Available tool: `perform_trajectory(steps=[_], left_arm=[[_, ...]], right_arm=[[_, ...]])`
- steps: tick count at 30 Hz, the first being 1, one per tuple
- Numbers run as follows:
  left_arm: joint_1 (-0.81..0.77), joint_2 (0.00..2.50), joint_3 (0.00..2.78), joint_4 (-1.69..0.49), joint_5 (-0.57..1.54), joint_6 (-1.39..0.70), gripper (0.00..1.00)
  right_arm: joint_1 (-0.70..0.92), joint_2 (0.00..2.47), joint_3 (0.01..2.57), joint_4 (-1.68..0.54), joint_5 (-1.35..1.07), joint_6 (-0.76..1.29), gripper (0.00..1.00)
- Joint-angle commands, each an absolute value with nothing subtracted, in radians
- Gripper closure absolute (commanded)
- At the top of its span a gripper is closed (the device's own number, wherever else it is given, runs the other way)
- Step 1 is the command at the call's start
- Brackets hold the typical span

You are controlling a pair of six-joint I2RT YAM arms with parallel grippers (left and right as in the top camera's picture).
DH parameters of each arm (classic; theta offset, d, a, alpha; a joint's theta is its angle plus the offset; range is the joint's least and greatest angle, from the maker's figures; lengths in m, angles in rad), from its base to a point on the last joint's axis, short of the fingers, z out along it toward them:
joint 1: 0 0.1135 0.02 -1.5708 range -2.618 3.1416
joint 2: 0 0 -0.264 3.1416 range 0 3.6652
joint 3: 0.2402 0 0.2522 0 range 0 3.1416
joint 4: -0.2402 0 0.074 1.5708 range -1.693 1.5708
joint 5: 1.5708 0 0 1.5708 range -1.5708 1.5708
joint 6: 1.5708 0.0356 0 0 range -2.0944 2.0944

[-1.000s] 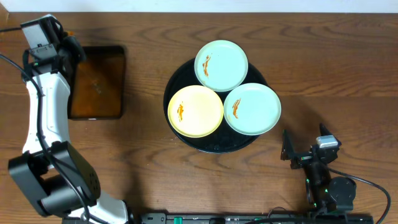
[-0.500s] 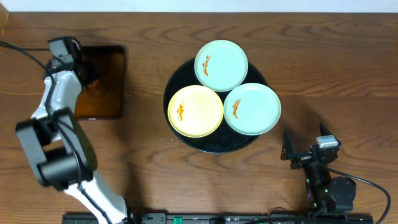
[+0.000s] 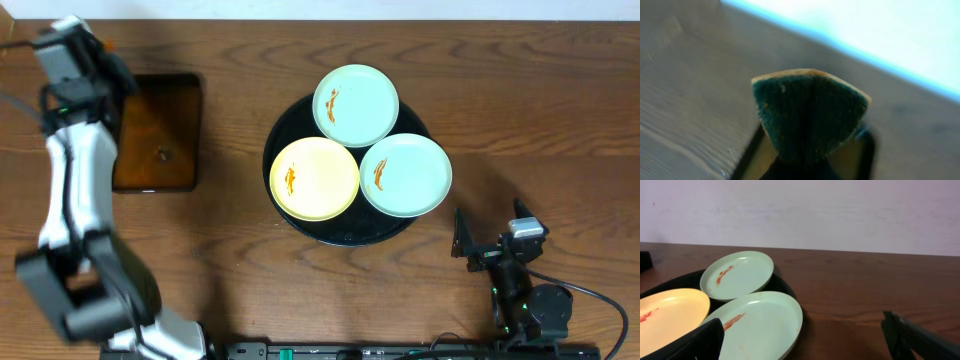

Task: Clean dirty plates on tray and stack at the side
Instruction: 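Grasp the green sponge with the left gripper and lift it out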

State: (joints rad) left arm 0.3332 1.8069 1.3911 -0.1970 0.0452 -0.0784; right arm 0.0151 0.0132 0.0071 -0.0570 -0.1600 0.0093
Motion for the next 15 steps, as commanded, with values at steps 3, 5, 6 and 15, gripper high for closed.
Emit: perform_trajectory(steps=[3, 5, 6, 15], left_arm=[[0.337, 1.969, 1.341, -0.236, 0.037, -0.043, 0.93], [0.337, 1.93, 1.345, -0.248, 0.037, -0.038, 0.93], [0.337, 1.898, 1.349, -0.258, 0.037, -0.038, 0.92], [0.336, 1.524, 1.357, -0.274, 0.075, -0.038, 0.92]], right_arm=[[0.007, 0.012, 0.006, -0.061, -0.158, -0.005, 0.01], [0.007, 0.012, 0.006, -0.061, -0.158, -0.005, 0.01], [0.007, 0.012, 0.006, -0.061, -0.158, -0.005, 0.01], [0.007, 0.012, 0.006, -0.061, -0.158, -0.005, 0.01]])
